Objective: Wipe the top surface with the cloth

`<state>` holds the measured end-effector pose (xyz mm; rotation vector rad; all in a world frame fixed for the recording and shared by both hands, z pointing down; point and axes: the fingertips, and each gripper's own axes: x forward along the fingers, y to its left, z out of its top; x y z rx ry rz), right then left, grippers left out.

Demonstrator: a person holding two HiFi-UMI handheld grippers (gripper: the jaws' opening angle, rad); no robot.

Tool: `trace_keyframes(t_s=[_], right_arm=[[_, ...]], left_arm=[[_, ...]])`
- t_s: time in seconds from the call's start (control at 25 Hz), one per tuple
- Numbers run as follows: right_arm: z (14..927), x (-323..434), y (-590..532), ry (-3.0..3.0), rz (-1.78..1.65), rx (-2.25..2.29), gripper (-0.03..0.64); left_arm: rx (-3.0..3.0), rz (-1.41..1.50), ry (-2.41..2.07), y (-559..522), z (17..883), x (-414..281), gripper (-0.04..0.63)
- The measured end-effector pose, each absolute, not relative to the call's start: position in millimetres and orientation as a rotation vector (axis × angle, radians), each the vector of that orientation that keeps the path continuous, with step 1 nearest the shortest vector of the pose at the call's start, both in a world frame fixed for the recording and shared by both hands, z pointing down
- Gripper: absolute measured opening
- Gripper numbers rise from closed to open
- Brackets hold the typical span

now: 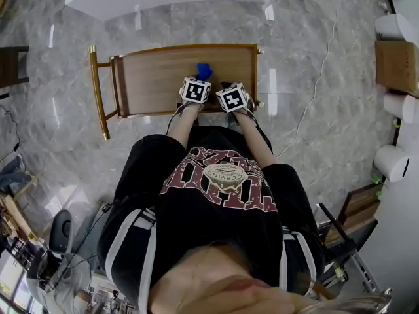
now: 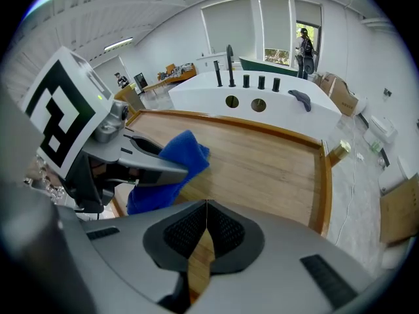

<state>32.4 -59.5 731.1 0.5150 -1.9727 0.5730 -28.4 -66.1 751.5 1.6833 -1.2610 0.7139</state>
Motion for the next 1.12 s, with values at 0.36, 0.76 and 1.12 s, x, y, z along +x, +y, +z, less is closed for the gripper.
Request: trace_keyframes(t_s=[0.36, 0.76, 1.12], right_arm=[[734.7, 16.2, -50.3, -1.958, 0.559, 0.498, 0.018], [731.7, -18.1, -39.4, -1.981, 0.514, 0.418, 0.018], [732.3, -29.0, -33.5, -1.987, 0.488, 0.37, 0.018]], left_arm=[[1.648, 0.689, -1.305, -51.8, 750.1, -57.5, 0.098], [1.61, 0.665, -1.349, -41.2, 750.0, -93.2, 0.1], [1.571, 0.641, -1.395, -31.8, 748.4, -109.5, 0.1]])
